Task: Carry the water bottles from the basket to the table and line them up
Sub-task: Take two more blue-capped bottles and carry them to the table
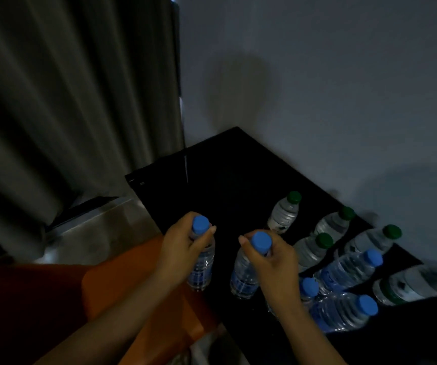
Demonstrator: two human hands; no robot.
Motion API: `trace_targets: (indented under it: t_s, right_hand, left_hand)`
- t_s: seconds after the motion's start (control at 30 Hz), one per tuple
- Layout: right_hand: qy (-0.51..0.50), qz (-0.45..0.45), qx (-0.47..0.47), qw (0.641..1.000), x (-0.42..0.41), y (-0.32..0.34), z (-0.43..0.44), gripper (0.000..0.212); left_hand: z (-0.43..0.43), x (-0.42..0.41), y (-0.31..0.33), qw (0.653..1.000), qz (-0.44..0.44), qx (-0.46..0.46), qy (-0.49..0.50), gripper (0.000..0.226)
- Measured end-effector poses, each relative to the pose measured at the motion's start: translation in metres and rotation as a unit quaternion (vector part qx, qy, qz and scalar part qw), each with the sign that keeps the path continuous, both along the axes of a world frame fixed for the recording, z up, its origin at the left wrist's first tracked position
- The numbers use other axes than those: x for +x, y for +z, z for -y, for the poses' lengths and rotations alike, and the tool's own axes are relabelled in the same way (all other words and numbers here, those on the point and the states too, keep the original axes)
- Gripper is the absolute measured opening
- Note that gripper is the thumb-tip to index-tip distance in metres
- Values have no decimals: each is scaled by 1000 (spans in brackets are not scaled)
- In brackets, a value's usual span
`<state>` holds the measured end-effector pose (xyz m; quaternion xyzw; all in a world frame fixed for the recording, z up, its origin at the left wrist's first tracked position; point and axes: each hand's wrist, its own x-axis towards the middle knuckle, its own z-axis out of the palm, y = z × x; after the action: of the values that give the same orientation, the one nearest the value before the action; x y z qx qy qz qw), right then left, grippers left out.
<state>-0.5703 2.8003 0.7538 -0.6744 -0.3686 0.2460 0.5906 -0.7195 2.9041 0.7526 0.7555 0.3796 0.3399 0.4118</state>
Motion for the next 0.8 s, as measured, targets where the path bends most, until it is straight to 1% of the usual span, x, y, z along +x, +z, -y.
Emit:
trace_targets:
  t_s: [0.1,0.17,0.27,0.33,0.53,0.57,0.67,0.7,0.73,0.8]
  right_hand:
    - [-29,-9,-18,999,-2,-7,-3,14]
    - [-36,-9,-25,999,-4,-11,-4,13]
    - [-56,-4,-38,998,-7,-15,-6,10]
    - [-77,0,-49,996,-8,-20,-8,10]
    - [-103,-17,-64,992,-12,-30,-10,11]
    - [-107,-19,-69,992,-13,-30,-10,12]
    - [-114,-21,-78,990,-15,-32,-13,13]
    - [-115,-21,-80,990,-15,-33,-14,13]
    - [-115,-21,-83,990,-15,-33,-16,14]
    - [-113,-28,-85,990,-14,-34,-19,14]
  left_hand:
    - [-16,8,-12,1000,6,-17,-19,40]
    - [-27,15,-21,1000,-7,-17,-26,39]
    - [-43,24,-34,999,-31,-12,-30,25]
    - [-50,28,-42,999,-33,-5,-36,20]
    - [-61,29,-50,997,8,-13,-71,31]
    - [-62,29,-51,997,10,-9,-76,35]
    - [-58,23,-54,995,27,-17,-97,68]
    - [-57,20,-56,995,31,-27,-94,74]
    - [-57,18,-57,995,32,-34,-84,74]
    - [-60,16,-60,997,24,-44,-62,58]
